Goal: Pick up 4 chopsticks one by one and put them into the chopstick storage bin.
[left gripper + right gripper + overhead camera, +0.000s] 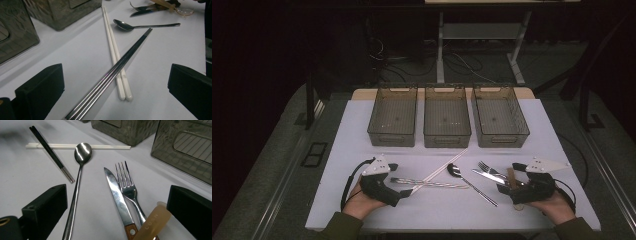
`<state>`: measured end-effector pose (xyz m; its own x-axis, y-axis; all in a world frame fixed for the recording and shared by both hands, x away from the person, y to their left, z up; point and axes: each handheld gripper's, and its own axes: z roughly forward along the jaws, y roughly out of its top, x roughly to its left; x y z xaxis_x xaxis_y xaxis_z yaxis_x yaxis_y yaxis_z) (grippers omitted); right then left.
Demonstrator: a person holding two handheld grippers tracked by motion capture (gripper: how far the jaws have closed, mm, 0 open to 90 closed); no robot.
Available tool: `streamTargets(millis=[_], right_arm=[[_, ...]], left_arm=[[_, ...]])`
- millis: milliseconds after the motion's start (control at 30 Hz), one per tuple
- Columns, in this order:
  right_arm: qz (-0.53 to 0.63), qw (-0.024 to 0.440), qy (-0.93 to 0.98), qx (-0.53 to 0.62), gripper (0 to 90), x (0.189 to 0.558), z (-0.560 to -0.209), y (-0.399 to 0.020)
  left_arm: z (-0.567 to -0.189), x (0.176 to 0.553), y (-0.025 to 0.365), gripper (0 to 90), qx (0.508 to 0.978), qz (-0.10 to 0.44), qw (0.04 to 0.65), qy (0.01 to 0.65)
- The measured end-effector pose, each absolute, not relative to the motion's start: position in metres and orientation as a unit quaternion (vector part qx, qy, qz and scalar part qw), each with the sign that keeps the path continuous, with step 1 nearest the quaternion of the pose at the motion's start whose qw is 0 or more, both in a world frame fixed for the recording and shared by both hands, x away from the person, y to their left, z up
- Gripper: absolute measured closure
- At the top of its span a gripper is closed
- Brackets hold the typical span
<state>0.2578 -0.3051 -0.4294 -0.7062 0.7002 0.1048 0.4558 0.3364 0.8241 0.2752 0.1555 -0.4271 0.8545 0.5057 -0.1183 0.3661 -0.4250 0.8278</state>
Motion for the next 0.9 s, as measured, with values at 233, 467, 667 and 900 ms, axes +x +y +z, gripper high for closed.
streamTargets(millis=[233,467,667,900], right_arm=[[0.454,0.137,0.805,0.357,3.1,0.2576,-0.4286,-0.3067],[0.455,0.135,0.803,0.359,3.1,0.2583,-0.4292,-0.308],[0.457,0.14,0.802,0.358,3.1,0.2572,-0.4269,-0.3072],[0.458,0.138,0.802,0.357,3.2,0.2587,-0.4275,-0.3067]], left_arm=[[-0.4251,0.275,0.156,1.8,0.841,0.081,0.469,0.257],[-0.4233,0.2777,0.1581,10.7,0.841,0.084,0.466,0.262],[-0.423,0.279,0.1582,21.3,0.844,0.078,0.462,0.262],[-0.4198,0.2834,0.1506,39.4,0.849,0.076,0.464,0.242]])
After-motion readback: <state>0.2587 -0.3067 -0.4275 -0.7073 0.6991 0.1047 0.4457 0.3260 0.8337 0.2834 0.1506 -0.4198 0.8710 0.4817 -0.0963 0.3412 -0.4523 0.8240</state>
